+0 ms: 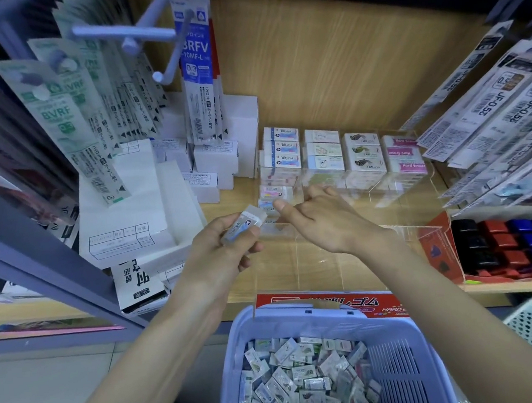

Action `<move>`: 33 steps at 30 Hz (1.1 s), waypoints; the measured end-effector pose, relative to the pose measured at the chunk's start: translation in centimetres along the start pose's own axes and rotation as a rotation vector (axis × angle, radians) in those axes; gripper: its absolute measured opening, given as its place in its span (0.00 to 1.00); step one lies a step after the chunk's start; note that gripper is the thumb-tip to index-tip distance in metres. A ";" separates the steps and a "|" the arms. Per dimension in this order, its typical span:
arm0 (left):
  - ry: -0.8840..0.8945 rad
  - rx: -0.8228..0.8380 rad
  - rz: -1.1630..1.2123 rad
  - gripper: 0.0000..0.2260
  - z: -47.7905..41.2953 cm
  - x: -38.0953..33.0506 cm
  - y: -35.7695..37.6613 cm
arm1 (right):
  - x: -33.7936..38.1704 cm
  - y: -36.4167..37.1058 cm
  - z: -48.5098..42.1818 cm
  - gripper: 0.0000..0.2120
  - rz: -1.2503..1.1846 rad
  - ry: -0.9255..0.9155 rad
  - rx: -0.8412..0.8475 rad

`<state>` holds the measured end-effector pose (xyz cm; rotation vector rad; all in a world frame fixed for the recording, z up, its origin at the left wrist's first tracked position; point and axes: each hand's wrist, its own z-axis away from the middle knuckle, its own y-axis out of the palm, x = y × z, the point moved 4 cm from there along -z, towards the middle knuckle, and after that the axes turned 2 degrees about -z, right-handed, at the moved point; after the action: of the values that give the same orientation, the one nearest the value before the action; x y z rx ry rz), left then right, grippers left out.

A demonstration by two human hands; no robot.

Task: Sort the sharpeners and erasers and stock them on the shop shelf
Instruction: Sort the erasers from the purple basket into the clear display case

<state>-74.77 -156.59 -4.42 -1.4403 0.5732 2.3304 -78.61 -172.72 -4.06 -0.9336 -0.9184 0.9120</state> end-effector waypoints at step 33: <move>0.070 0.114 -0.609 0.28 -0.6 2.9 0.9 | 0.6 -0.5 -2.9 0.11 0.184 0.062 -0.553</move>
<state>-75.98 -157.45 -7.12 -1.4023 0.2295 1.7498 -75.61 -173.05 -4.35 -1.5301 -1.0661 0.7874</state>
